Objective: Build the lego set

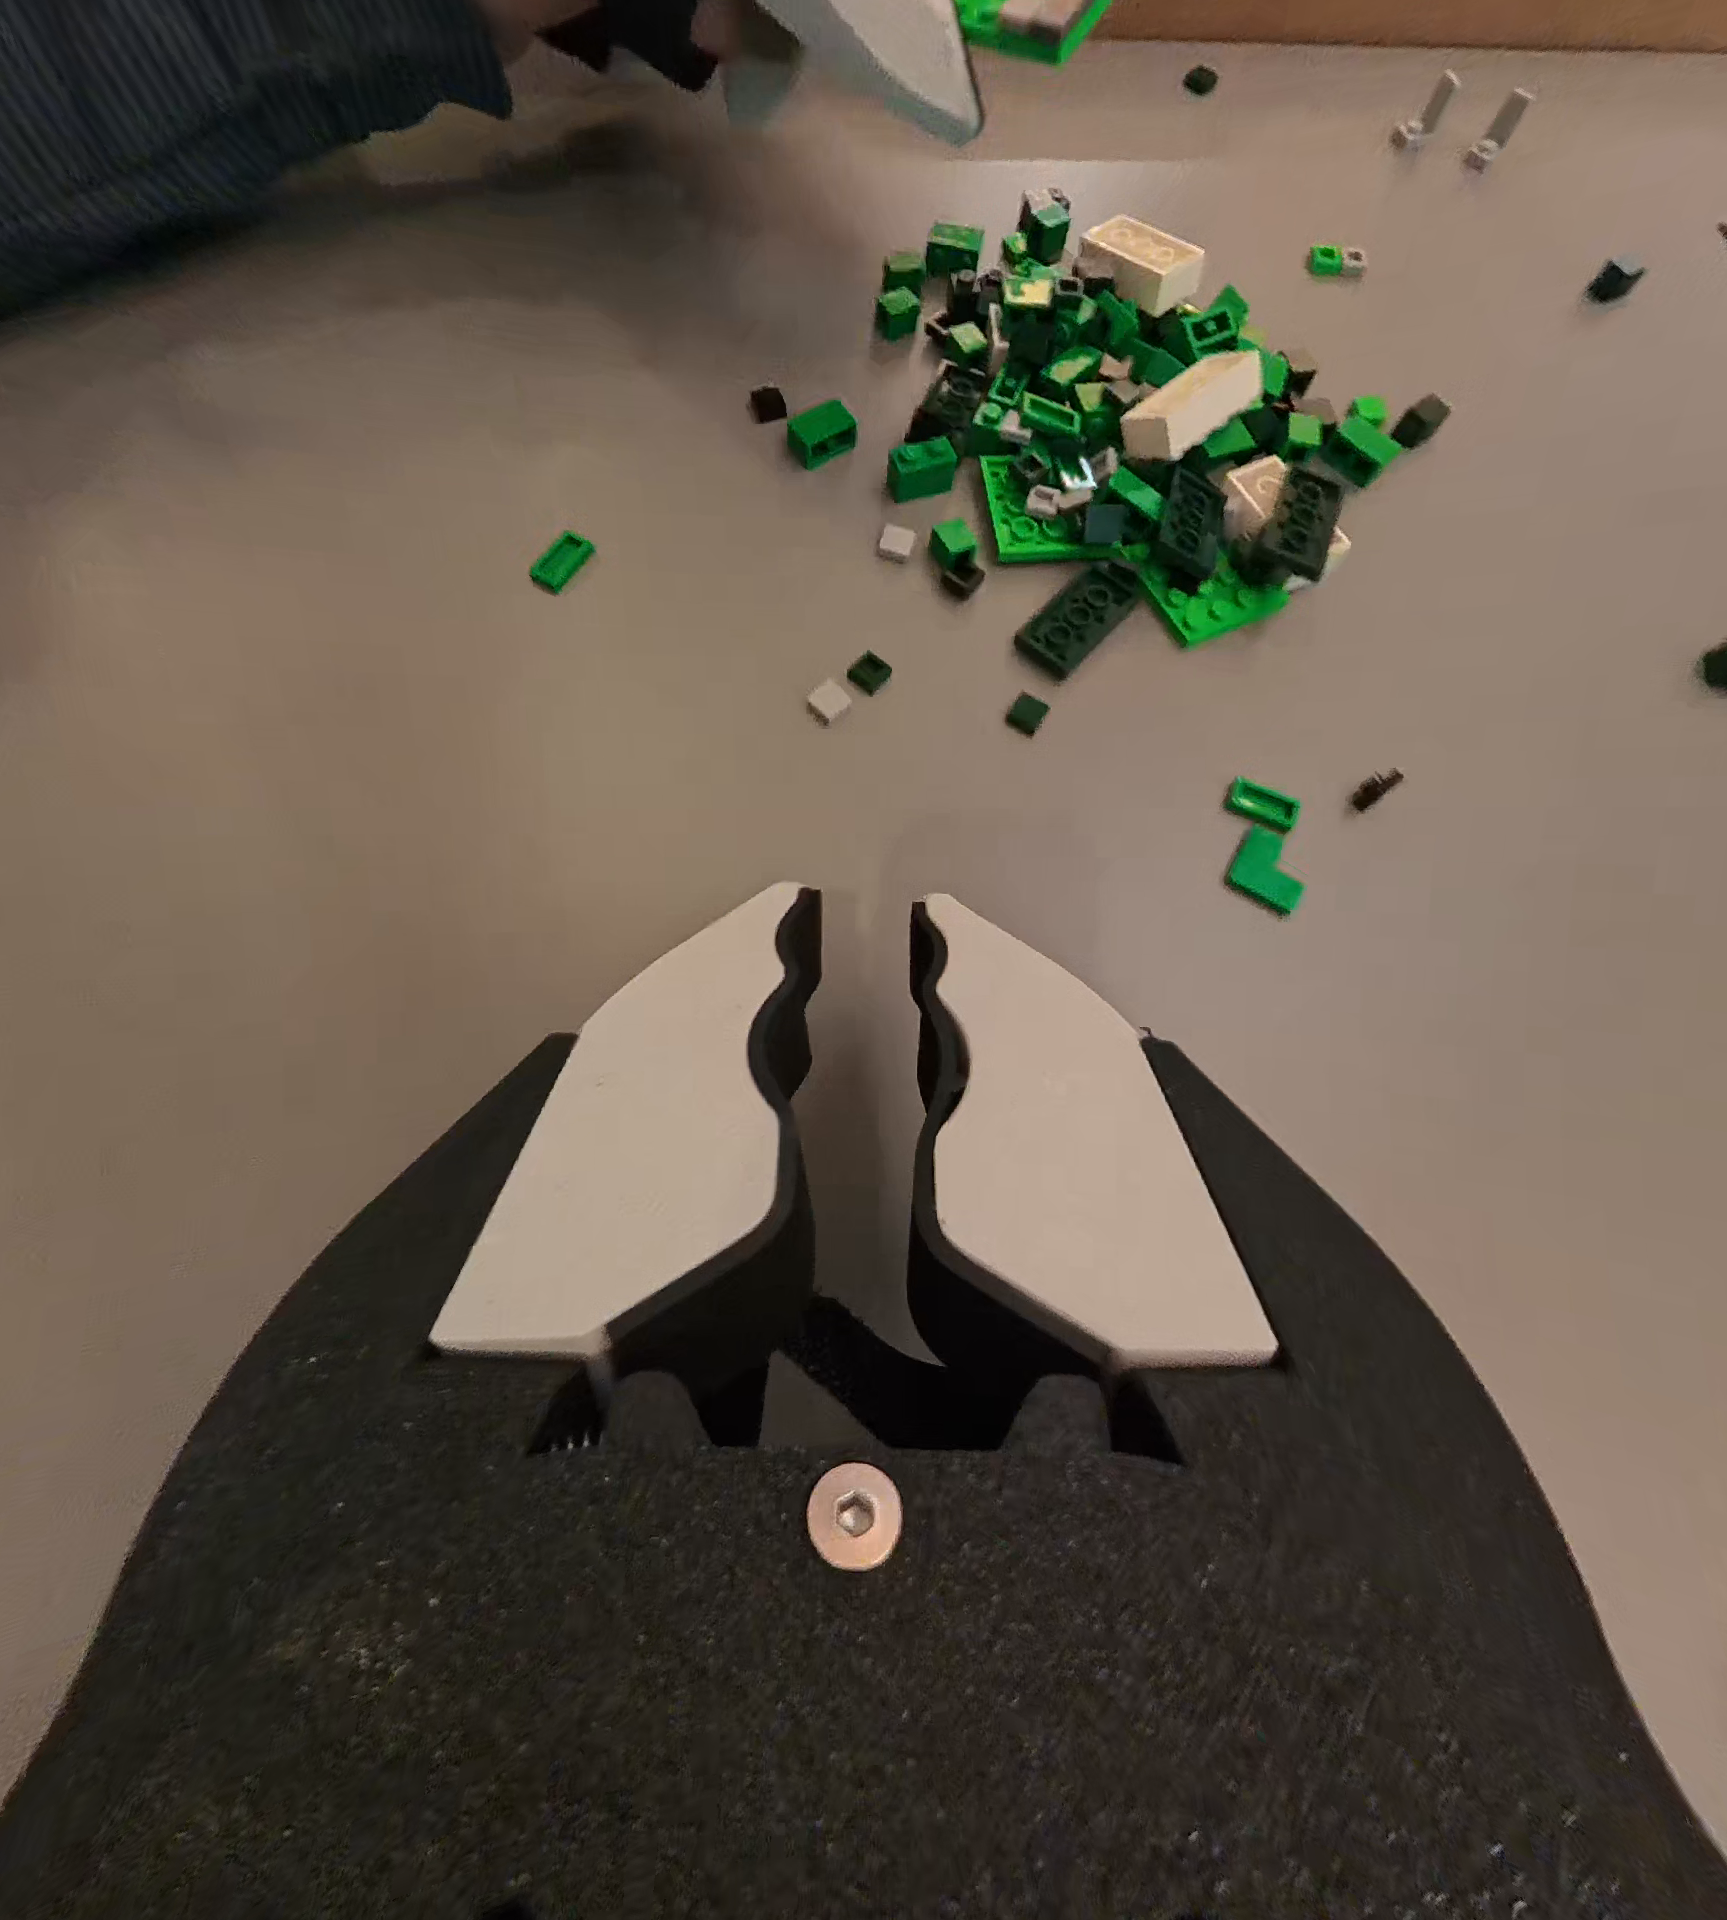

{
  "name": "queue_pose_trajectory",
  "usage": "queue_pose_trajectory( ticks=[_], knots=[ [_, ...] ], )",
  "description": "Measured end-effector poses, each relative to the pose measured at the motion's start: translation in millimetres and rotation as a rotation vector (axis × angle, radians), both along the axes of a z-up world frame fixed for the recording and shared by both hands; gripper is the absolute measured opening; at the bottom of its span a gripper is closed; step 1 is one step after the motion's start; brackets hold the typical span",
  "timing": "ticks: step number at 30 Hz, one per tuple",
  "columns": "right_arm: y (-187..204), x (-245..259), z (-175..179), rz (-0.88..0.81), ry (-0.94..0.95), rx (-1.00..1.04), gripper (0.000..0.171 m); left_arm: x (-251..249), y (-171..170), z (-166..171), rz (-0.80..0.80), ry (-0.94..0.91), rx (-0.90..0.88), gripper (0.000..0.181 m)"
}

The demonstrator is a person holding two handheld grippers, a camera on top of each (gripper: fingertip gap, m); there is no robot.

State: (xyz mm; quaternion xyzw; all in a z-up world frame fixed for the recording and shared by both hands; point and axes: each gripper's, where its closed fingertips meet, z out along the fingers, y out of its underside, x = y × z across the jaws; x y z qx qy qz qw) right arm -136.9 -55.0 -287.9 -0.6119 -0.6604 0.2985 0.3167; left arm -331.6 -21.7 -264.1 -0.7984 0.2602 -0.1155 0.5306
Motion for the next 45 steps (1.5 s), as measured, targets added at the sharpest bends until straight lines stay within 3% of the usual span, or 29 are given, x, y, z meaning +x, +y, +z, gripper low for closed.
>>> queue_pose_trajectory(
  ticks=[11,18,25,33,45],
  knots=[
    [-11,-52,-19,0.122,-0.115,0.015,0.013,43,-20,-3,-0.271,-0.011,-0.035,0.034],
    [-10,-51,-17,0.377,-0.118,0.121,0.017,66,-40,-7,-0.448,-0.065,-0.123,0.035],
    [-12,-54,-24,0.553,-0.132,0.042,0.013,78,-49,-13,-0.517,-0.079,-0.189,0.035],
    [-11,-58,-27,0.555,-0.144,0.039,0.0,83,-51,-20,-0.538,-0.071,-0.235,0.035],
    [-55,-64,-24,0.505,-0.107,0.015,0.014,81,-50,-25,-0.516,-0.047,-0.259,0.035]
  ],
)
